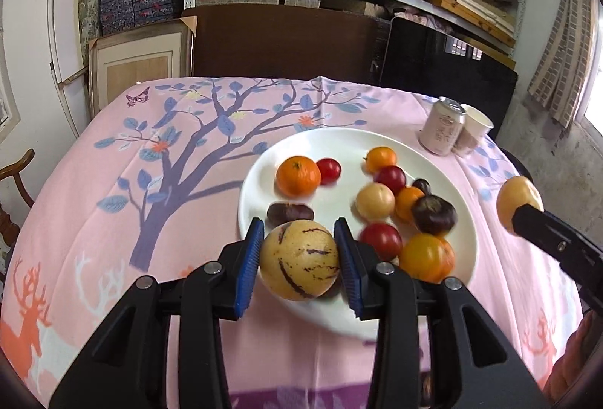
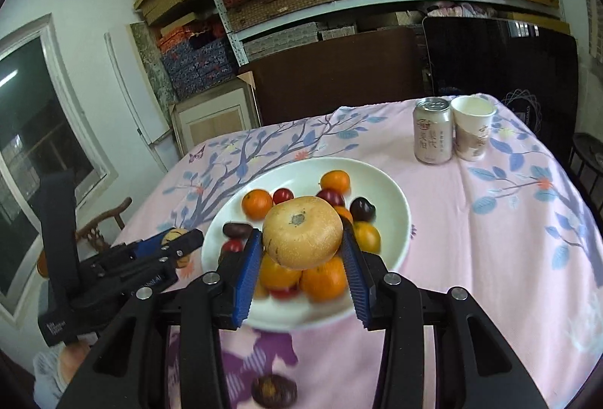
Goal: Organize fruits
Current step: 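Lower the pepino onto the plate with the left tool while the right tool releases its pepino there, then move both open tools back toward the last fruits on the cloth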
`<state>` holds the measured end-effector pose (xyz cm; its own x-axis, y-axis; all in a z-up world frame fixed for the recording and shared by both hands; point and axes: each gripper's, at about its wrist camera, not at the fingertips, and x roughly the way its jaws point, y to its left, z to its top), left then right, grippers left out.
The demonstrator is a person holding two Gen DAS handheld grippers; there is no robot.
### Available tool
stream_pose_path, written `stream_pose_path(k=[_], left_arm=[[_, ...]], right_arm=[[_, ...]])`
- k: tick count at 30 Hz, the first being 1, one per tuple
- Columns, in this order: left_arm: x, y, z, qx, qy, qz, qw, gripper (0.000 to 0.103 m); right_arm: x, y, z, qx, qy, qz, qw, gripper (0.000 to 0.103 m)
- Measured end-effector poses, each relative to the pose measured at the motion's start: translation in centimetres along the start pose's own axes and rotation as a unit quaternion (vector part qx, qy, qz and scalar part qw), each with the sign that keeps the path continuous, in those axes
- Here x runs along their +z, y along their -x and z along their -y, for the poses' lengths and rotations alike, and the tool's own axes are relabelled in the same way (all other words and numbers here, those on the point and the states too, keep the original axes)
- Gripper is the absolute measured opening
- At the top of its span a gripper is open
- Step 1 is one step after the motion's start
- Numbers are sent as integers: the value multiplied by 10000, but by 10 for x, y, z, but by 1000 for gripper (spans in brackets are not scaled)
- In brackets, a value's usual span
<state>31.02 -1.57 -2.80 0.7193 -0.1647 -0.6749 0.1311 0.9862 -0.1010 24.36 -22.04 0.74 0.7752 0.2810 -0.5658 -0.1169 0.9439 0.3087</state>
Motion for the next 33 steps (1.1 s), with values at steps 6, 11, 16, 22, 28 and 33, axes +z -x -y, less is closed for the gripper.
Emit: stream_pose_path(k=[6, 11, 16, 22, 28, 33], left_arm=[[24, -49, 12, -151, -10, -148, 9998, 38], [18, -69, 21, -197, -279, -271, 9990, 51], [19, -52, 19, 59, -222, 99, 9997, 77], [20, -32, 13, 187, -185, 272, 9993, 81], [7, 7, 11, 221, -167, 411, 9988, 81], [-44, 45, 5, 416, -251, 428, 9979, 87]], right_arm=[[13, -49, 11, -299, 136, -210, 9992, 43], [14, -62, 28, -403, 34, -271, 9988, 55], [14, -54, 26, -411, 47, -124, 9991, 60], [17, -35, 20, -335, 95, 21, 9994, 60], [8, 9, 18, -252, 42, 354, 9990, 65], [-27, 30, 19, -146, -54, 285, 9995, 65]])
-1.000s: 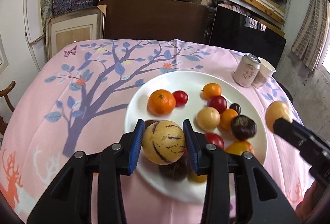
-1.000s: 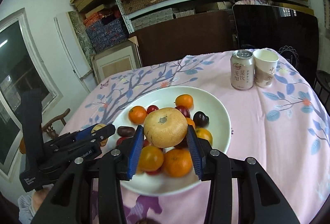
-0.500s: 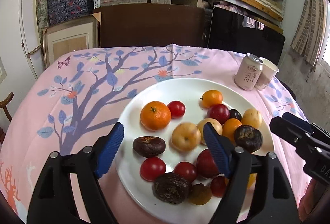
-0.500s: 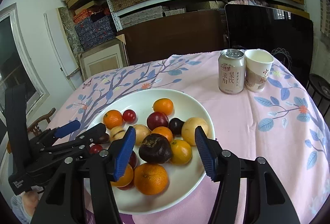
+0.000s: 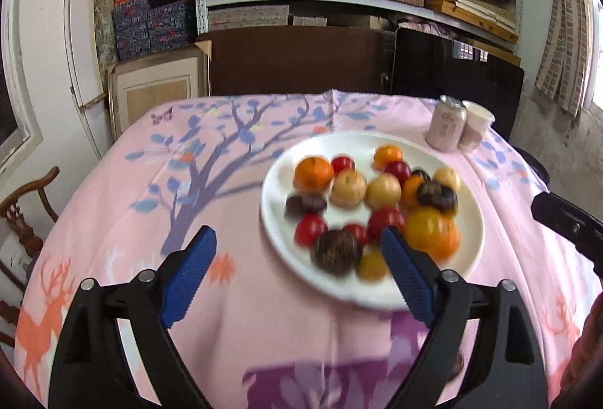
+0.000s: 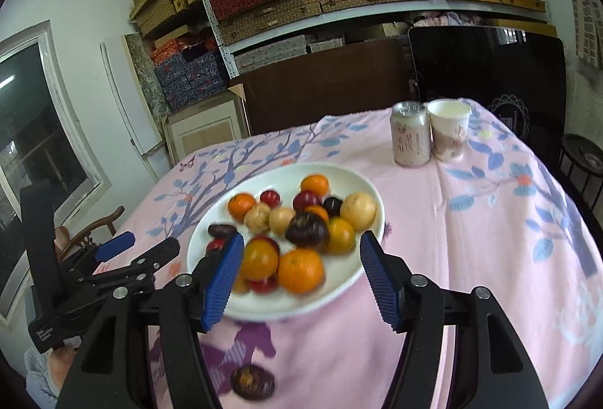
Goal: Organize fruits
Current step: 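Move both open tools back toward the last fruits on the cloth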
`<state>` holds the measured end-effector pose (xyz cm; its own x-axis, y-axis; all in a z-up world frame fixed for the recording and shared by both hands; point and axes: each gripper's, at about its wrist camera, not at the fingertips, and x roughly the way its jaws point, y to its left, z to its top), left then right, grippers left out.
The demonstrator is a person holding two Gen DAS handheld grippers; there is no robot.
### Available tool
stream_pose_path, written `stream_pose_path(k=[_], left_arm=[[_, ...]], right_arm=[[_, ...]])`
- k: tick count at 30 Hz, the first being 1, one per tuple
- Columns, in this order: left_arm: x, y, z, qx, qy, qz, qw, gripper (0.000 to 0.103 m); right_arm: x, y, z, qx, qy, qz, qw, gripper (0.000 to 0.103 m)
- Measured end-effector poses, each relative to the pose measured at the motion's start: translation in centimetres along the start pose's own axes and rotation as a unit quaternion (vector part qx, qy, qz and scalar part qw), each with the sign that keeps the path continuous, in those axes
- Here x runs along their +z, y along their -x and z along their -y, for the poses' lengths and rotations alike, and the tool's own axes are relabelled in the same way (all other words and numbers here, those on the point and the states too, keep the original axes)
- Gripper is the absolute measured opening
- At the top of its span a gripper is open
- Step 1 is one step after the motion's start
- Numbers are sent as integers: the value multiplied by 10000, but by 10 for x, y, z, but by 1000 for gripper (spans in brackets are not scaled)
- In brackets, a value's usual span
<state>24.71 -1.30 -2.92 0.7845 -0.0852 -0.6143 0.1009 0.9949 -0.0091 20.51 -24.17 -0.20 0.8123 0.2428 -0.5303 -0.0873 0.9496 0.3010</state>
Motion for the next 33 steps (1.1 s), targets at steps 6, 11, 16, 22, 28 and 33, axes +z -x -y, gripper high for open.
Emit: stream_pose_path(k=[6, 11, 16, 22, 28, 33], left_arm=[[-51, 43, -2, 134, 5, 17, 9999, 87], [-88, 67, 6, 174, -147, 0, 9997, 91], [-102, 80, 15, 144, -359, 46, 9992, 94], [-107, 81, 28, 2, -616, -26, 9981, 94], [-111, 80, 40, -89, -858, -91, 9962, 94], [-115, 80, 49, -160, -1037, -149, 9944, 94]], right_arm=[[-47, 22, -1, -307, 104, -105, 9994, 69], [-70, 36, -1, -488, 154, -40, 9987, 78], [-76, 38, 1, -565, 131, -33, 9983, 81], [-77, 37, 12, -605, -106, -88, 9981, 83], [-77, 37, 10, -582, -94, -86, 9982, 84], [-77, 37, 10, -576, -107, -83, 9982, 85]])
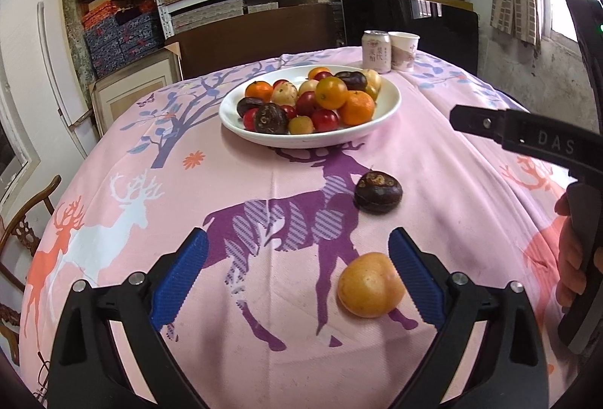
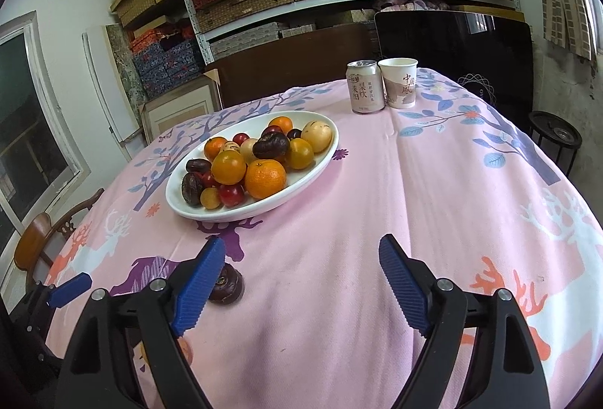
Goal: Organize fruits
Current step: 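Move both open tools back toward the last fruits on the cloth, then grasp a round yellow pepino with the left tool while the right tool grasps a mangosteen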
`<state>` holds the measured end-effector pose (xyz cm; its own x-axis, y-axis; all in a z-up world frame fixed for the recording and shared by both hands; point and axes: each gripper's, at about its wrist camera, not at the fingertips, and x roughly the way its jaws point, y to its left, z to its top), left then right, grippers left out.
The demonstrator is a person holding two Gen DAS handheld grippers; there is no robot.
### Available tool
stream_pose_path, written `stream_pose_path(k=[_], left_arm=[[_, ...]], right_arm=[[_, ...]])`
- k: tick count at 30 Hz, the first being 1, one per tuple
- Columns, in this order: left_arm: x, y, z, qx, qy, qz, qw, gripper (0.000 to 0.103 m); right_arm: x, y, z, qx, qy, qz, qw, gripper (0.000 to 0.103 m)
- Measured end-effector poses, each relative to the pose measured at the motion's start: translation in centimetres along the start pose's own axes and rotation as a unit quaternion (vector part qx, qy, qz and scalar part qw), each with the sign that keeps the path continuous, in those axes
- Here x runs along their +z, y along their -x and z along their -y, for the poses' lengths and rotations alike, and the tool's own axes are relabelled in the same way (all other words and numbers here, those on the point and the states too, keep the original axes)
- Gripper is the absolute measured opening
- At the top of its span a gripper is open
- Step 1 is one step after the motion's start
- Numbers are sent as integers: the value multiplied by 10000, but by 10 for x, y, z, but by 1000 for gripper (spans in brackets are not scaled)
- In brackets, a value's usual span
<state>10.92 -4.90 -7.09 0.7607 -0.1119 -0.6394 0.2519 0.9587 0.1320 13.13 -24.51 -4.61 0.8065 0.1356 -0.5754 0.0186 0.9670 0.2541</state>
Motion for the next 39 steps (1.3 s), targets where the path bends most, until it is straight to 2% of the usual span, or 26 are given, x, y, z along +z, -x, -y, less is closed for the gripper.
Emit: stream_pose_path(k=[4, 6, 8, 10, 13, 18, 22, 24, 26, 27, 33, 39], left_arm=[[-2, -3, 8, -211, -158, -78, 9996, 94], [-4, -6, 12, -403, -220, -187, 9988, 89], [-5, -12, 13, -654, -235, -400, 9968, 57], [-5, -15, 12, -1014, -144, -515, 9934, 52], [-7, -16, 13, -1049, -143, -523, 9930, 51], [-9, -20, 16, -1332, -139, -704, 9885, 53], [-14, -26, 20, -1327, -184, -943, 9865, 52], [-14, -26, 16, -1351, -102, -944, 9863, 52], [-14, -26, 12, -1382, -9, -933, 9860, 43], [-13, -26, 11, -1389, 22, -931, 9859, 43], [-13, -14, 4, -1066, 147, -658, 9920, 43], [-13, -19, -3, -1021, 281, -792, 9912, 43]], right_arm=[[0, 1, -2, 22, -9, 0, 10000, 86], [0, 1, -3, 64, 23, -23, 10000, 86], [0, 0, -7, 109, 88, -61, 9999, 86], [-2, -2, -13, 126, 195, -128, 9996, 86], [-5, -6, -19, 183, 323, -253, 9990, 86], [-9, -9, -26, 195, 479, -314, 9982, 86], [-8, -9, -23, 195, 417, -340, 9984, 86], [-8, -9, -23, 209, 407, -352, 9983, 86], [-9, -10, -25, 233, 443, -370, 9981, 86], [-10, -11, -26, 240, 482, -387, 9978, 86], [-18, -22, -44, 229, 922, -618, 9936, 86], [-21, -42, -67, 371, 1217, -881, 9880, 84]])
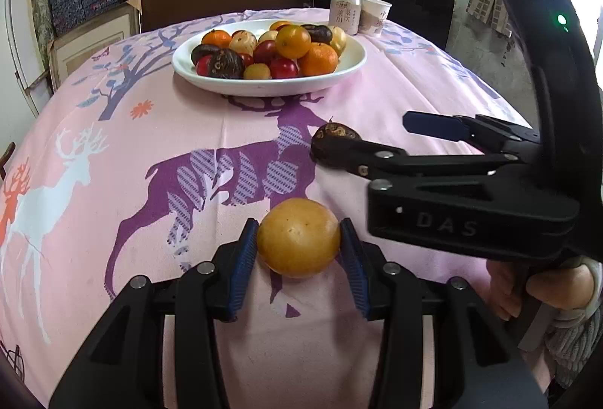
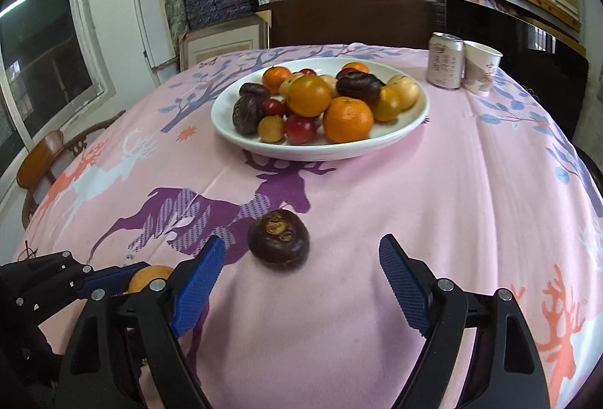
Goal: Organize fruits
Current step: 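Grasp a round yellow pepino with the left tool while the right tool grasps a mangosteen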
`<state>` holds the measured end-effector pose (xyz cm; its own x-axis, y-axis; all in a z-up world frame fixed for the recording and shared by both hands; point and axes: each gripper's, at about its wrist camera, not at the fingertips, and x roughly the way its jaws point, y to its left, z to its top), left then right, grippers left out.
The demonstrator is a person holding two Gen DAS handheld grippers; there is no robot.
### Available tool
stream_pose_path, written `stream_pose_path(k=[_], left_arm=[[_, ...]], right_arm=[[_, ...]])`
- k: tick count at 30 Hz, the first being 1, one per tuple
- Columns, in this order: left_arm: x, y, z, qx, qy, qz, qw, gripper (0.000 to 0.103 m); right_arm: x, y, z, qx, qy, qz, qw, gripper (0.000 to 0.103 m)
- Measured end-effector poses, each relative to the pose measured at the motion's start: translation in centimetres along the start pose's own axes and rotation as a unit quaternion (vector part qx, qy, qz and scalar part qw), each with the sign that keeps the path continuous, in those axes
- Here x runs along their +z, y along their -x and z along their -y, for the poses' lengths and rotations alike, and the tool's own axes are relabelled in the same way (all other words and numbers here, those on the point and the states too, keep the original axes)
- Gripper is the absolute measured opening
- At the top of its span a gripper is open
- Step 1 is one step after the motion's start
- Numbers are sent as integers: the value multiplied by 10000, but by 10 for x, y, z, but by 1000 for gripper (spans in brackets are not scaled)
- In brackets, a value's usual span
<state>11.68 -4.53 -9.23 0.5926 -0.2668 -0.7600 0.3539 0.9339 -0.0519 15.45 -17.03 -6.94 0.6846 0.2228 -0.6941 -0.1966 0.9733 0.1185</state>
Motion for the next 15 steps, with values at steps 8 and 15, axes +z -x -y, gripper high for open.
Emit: stream_pose_path(k=[8, 15], left_arm=[[0, -7, -3, 35, 75, -107, 9999, 43], [1, -7, -4, 137, 93, -73, 9998, 43]], right_arm=[[6, -26, -13, 85, 178, -485, 9986, 47], [4, -20, -11, 62, 148, -378, 9992, 41]])
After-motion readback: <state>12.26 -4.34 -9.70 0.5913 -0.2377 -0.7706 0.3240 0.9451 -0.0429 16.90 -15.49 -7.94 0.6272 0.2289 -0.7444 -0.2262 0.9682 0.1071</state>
